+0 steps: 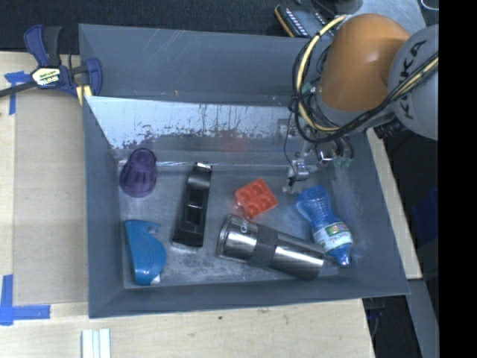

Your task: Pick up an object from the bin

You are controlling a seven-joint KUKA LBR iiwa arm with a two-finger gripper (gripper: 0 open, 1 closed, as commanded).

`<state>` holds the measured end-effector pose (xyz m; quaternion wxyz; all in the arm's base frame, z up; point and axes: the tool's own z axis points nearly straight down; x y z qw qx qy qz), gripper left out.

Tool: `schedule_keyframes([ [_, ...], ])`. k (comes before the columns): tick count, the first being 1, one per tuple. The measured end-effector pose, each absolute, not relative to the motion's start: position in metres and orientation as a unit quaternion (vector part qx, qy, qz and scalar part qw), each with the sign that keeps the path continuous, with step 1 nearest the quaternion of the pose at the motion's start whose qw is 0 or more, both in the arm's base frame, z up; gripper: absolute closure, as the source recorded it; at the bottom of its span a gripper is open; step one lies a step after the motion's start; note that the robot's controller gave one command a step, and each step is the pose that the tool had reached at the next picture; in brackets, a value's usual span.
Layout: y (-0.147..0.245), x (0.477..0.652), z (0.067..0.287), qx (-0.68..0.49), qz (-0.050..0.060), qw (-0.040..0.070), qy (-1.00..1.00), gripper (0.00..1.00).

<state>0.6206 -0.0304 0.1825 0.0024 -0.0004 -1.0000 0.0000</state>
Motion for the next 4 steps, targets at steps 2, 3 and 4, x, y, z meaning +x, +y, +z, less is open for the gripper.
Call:
schedule_keyframes([
  [2,-0.002,0.602,0.071,-0.001,0.0,0.004,-1.0,0.0],
  [3,-0.01,0.607,0.148,0.052,0.001,-0.006,-0.999,0.0],
  [4,-0.003,0.602,0.072,-0.001,0.0,0.005,-1.0,0.0],
])
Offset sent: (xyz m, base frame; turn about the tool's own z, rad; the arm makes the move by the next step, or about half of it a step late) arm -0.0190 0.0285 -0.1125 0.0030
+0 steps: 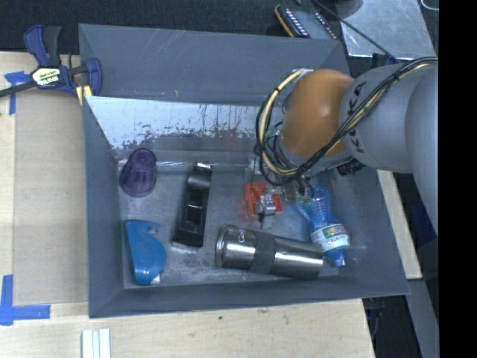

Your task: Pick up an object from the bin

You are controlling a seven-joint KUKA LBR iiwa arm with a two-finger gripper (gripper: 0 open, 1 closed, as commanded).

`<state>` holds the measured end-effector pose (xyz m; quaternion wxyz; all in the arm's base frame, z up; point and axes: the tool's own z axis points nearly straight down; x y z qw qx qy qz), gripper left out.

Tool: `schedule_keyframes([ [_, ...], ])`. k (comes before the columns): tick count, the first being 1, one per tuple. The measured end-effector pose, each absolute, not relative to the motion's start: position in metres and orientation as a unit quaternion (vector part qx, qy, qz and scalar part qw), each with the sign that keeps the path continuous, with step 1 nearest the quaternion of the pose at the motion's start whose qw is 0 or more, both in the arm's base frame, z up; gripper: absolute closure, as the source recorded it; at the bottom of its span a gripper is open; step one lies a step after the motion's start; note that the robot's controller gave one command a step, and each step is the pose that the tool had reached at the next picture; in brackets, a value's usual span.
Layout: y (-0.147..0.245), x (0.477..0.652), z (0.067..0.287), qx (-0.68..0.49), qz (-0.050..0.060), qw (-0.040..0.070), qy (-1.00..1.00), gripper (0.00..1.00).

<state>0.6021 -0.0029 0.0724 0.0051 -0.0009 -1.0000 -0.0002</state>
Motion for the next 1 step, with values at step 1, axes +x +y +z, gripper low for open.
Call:
schedule_keyframes([
  [1,-0.0093,0.6006,0.0729,-0.022,-0.001,-0.005,-1.0,0.0],
])
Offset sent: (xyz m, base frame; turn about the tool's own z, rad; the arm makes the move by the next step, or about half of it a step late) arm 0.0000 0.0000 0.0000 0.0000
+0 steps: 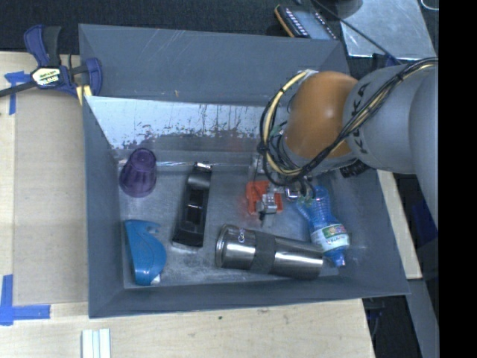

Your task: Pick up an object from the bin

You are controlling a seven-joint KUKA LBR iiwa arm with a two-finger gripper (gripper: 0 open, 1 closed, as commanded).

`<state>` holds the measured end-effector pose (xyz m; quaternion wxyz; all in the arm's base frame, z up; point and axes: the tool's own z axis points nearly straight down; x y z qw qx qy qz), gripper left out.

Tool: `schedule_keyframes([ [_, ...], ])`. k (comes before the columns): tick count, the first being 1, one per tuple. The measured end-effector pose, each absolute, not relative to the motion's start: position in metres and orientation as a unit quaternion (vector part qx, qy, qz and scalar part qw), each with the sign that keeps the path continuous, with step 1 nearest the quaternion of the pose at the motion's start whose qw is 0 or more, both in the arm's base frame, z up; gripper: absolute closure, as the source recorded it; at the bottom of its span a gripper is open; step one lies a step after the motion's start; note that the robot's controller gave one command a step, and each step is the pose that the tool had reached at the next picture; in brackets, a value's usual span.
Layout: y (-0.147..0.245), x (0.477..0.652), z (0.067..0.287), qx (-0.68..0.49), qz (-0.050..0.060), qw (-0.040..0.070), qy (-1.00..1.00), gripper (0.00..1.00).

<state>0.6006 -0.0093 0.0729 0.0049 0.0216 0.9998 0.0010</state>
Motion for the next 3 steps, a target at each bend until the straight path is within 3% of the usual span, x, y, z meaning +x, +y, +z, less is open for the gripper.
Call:
schedule_keyframes([
  [1,-0.0041,0.6048,0.0759,0.001,0.0,-0.001,1.0,1.0],
  [3,-0.0041,0.6036,0.0805,0.001,0.0,-0.002,1.0,1.0],
])
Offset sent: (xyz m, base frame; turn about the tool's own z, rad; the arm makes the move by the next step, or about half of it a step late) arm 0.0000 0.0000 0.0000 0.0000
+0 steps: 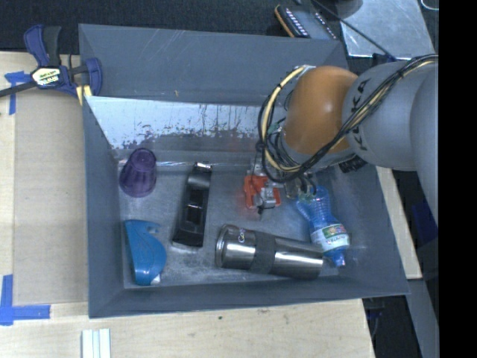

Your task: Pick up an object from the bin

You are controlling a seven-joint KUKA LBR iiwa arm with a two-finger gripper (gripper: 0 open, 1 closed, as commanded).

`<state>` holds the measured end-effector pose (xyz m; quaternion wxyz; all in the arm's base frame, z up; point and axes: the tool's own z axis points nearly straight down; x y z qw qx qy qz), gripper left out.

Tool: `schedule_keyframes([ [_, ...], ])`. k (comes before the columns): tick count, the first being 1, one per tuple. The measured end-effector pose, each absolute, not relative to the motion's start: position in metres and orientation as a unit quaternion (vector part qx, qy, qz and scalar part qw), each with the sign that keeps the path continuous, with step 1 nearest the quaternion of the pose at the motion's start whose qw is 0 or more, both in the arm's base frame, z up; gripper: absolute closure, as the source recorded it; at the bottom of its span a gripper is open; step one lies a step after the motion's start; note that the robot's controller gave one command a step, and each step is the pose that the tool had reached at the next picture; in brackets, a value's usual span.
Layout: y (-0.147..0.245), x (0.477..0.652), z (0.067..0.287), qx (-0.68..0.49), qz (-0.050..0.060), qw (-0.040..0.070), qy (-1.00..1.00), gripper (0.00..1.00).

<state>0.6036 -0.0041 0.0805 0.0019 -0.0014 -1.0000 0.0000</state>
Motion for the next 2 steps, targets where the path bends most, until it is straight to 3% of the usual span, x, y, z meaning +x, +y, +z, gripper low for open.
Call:
schedule_keyframes([
  [2,-0.004,0.605,0.108,-0.002,0.0,-0.001,-1.0,1.0],
])
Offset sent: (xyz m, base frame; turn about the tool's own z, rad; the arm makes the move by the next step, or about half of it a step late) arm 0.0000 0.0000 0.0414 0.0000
